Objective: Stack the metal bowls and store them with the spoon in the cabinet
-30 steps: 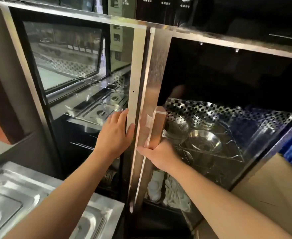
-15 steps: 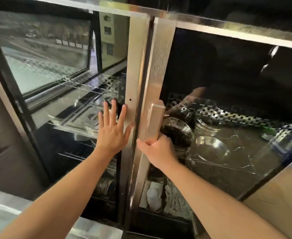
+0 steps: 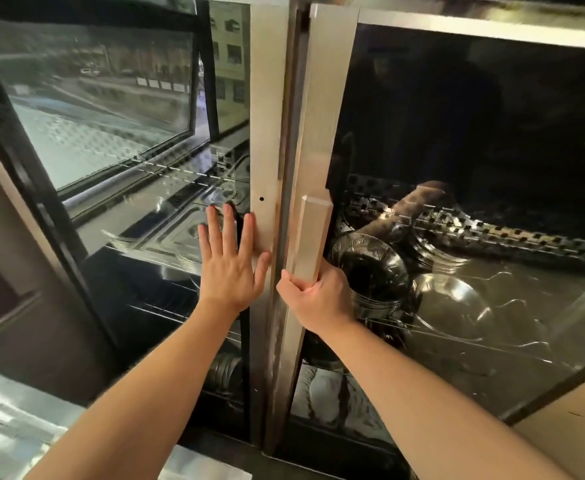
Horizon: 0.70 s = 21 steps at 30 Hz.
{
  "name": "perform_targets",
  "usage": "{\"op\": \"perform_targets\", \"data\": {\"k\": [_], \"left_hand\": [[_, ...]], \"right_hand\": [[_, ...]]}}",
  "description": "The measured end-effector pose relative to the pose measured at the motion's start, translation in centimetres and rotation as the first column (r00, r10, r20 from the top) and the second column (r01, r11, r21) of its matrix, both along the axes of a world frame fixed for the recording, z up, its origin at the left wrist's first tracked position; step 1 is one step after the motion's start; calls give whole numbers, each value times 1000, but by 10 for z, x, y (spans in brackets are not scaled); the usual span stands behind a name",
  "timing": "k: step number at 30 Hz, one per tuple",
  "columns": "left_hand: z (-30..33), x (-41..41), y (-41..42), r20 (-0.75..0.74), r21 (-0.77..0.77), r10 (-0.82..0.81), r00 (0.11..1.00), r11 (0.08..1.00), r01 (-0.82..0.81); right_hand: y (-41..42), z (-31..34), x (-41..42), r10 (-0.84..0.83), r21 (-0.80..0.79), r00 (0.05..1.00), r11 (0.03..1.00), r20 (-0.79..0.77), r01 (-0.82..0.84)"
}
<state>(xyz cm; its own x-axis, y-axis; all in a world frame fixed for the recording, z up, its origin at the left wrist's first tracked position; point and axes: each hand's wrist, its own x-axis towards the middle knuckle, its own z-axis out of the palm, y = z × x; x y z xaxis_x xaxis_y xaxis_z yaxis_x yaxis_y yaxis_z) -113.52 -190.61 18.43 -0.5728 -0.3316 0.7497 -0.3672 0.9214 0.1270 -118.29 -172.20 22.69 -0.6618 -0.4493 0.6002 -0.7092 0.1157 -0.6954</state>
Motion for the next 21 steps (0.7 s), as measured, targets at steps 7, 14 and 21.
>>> {"op": "perform_targets", "data": {"k": [7, 14, 21], "left_hand": [[1, 1, -1, 14, -11, 11, 1000, 1000, -10], [7, 14, 4, 86, -41, 12, 996, 999, -9], [32, 39, 12, 242, 13, -13, 970, 1000, 10]], "right_hand": [[-5, -2, -4, 22, -39, 1000, 999, -16, -22], [-1, -1, -3, -20, 47, 1000, 999, -10, 21], [13, 17, 10, -112, 346, 993, 934, 44, 90]]}}
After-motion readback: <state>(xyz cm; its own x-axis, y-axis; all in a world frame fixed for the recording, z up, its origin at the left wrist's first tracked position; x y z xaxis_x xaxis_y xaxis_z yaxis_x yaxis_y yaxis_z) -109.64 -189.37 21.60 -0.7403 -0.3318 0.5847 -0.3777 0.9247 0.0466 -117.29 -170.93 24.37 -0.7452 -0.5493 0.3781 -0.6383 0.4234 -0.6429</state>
